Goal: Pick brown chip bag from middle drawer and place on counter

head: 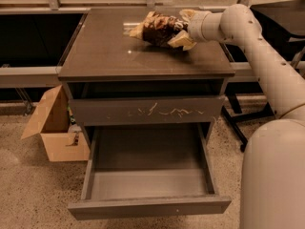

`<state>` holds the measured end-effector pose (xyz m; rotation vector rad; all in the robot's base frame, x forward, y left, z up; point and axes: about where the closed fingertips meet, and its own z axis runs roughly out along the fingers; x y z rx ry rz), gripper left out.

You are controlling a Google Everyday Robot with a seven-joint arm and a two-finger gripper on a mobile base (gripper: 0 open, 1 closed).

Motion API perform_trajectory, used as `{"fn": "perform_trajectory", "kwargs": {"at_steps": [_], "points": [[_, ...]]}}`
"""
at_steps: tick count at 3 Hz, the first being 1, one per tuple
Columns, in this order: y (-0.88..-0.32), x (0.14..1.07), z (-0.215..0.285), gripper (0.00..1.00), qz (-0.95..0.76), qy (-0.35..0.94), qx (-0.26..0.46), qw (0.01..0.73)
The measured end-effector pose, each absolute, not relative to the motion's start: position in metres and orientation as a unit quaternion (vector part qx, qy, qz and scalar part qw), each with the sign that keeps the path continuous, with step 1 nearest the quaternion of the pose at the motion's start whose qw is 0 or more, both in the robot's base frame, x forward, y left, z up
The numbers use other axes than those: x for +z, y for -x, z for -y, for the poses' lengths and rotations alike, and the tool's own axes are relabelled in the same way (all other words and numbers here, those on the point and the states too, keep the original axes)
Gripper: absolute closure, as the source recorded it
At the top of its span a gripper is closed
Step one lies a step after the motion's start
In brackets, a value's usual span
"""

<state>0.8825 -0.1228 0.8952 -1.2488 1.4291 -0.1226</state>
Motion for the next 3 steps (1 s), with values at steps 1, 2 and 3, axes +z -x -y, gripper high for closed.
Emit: {"fn": "perform_trajectory", "kwargs": {"at_steps": [1,2,3], "points": [[-0.882,0.902,0.128,0.0,-0.608,0.534,-0.063,0.585],[-0.87,0.934,0.143,0.0,-0.593,0.531,-0.092,0.598],[-0.837,0.989,0.165,0.0,-0.573,0.516,-0.134,0.622]]}}
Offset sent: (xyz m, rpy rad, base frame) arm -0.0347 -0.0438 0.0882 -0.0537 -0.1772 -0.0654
